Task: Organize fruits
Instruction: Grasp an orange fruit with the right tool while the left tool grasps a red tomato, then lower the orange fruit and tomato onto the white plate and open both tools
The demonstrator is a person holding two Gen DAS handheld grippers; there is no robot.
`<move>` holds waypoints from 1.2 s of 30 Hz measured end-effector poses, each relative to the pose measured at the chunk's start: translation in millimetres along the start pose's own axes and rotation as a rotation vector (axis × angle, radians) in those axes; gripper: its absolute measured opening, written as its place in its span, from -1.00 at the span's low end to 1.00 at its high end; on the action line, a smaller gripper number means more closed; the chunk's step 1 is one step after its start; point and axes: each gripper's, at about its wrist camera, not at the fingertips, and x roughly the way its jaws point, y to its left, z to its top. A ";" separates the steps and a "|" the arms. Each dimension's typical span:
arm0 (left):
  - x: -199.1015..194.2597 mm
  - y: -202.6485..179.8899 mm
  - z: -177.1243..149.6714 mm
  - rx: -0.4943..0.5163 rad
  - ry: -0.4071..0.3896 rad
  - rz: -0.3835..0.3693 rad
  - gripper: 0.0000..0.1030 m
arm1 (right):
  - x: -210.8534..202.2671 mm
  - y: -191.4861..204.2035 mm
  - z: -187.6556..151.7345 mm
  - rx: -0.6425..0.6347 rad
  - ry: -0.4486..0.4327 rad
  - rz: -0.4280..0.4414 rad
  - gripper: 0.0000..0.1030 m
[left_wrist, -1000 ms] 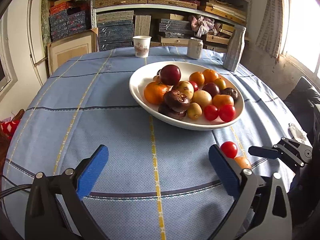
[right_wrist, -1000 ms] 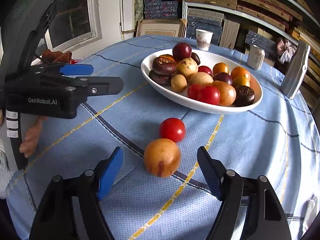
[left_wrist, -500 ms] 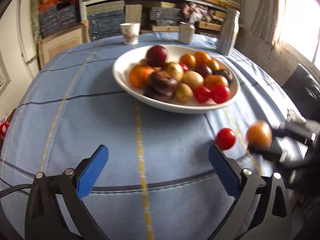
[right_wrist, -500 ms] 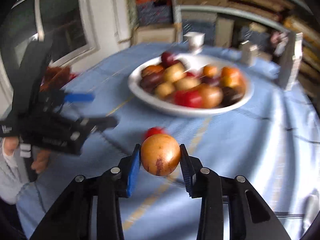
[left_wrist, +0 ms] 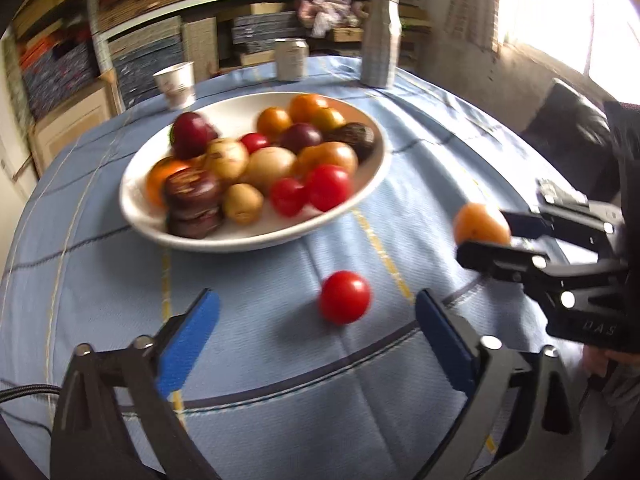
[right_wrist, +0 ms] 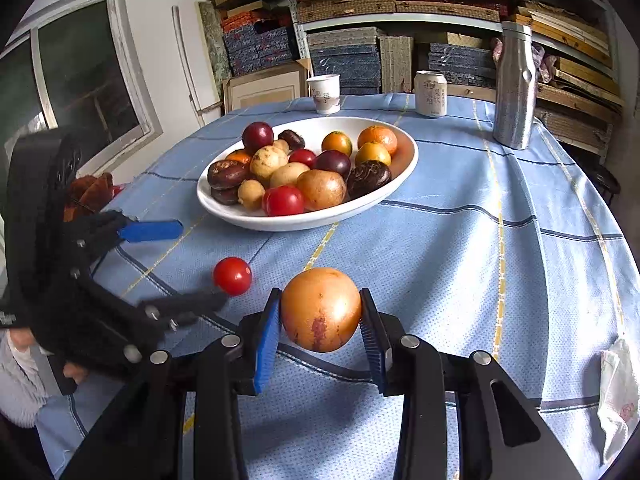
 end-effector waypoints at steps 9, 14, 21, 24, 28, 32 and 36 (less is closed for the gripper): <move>22.2 -11.2 0.7 0.039 0.082 -0.072 -0.18 | -2.2 -5.8 1.2 0.027 -0.010 0.009 -0.25; 23.0 -9.4 1.8 0.023 0.082 -0.097 -0.42 | -1.9 -5.4 0.6 0.029 -0.006 0.011 -0.25; 5.2 0.5 2.6 -0.017 0.017 -0.105 -0.42 | -0.2 -6.8 0.1 0.039 -0.003 0.017 -0.25; -19.7 12.2 5.2 -0.027 -0.054 -0.068 -0.42 | -2.0 -9.8 0.9 0.055 -0.016 0.024 -0.25; -53.7 47.5 24.9 -0.082 -0.131 0.009 -0.43 | -17.1 -22.4 17.7 0.117 -0.084 0.082 -0.25; -78.4 85.1 60.1 -0.136 -0.190 0.090 -0.43 | -34.8 -21.4 64.9 0.107 -0.152 0.098 -0.25; -74.0 109.5 92.5 -0.175 -0.210 0.142 -0.43 | -26.4 -5.2 109.6 0.059 -0.199 0.094 -0.25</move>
